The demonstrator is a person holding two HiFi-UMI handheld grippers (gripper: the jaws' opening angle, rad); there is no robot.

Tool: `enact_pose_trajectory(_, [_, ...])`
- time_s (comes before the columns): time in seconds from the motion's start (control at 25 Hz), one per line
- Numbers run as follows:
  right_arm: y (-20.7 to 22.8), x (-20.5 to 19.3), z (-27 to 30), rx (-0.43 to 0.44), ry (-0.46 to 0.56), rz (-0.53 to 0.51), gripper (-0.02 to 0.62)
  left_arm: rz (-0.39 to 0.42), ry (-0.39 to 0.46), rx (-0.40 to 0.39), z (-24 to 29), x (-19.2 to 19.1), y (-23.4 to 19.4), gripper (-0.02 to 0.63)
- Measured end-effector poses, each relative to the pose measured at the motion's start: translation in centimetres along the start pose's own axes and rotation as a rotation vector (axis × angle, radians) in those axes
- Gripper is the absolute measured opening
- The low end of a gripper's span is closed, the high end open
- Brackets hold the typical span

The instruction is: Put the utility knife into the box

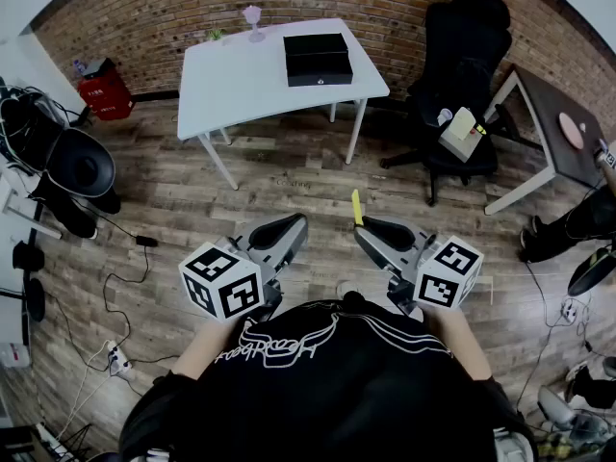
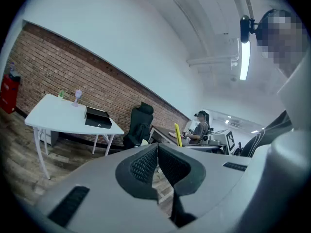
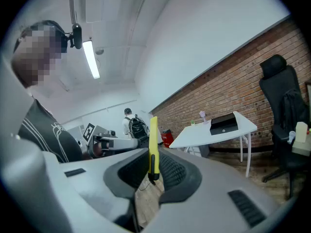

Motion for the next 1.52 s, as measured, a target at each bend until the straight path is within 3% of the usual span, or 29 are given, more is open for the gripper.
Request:
enact_pose_trajectory(0.32, [-0.5, -1.0, -1.3, -0.029, 0.000, 0.006, 0.066, -0.014, -0.029, 0.014, -0.3, -1.0, 0.0, 0.032])
enact_pose_trajectory(0.72, [3.0, -2.0, -0.9, -0.041, -0.009, 0.064, 0.066, -0.020, -0.077, 0.030, 2.1, -2.0, -1.0, 0.032])
enact_pose_trajectory(1.04, [13.5, 0.8, 4.5, -0.002, -0.060, 0.134, 0.066, -0.081, -0.127, 0.105, 10.7, 0.2, -7.6, 0.032])
enact_pose_trajectory(1.28, [19.2, 2.1, 7.8, 0.017, -0.072, 0.140, 0.066, -0.088, -0.168, 0.104, 16.6, 1.0, -11.3, 0.032])
enact_pose_trajectory(1.52, [24.1, 4.0, 8.9, 0.015, -0.082, 0.125, 0.066, -0.076, -0.157, 0.106, 21.5, 2.6, -13.7, 0.032])
Point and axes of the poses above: the fingertips, and each gripper's own axes: z forward along the fingers, y to its right, x out of its top, the point moved 10 cm from there along -z, backward along the fingers, and after that the axes turned 10 degrees about y, right-handed, at the moved point
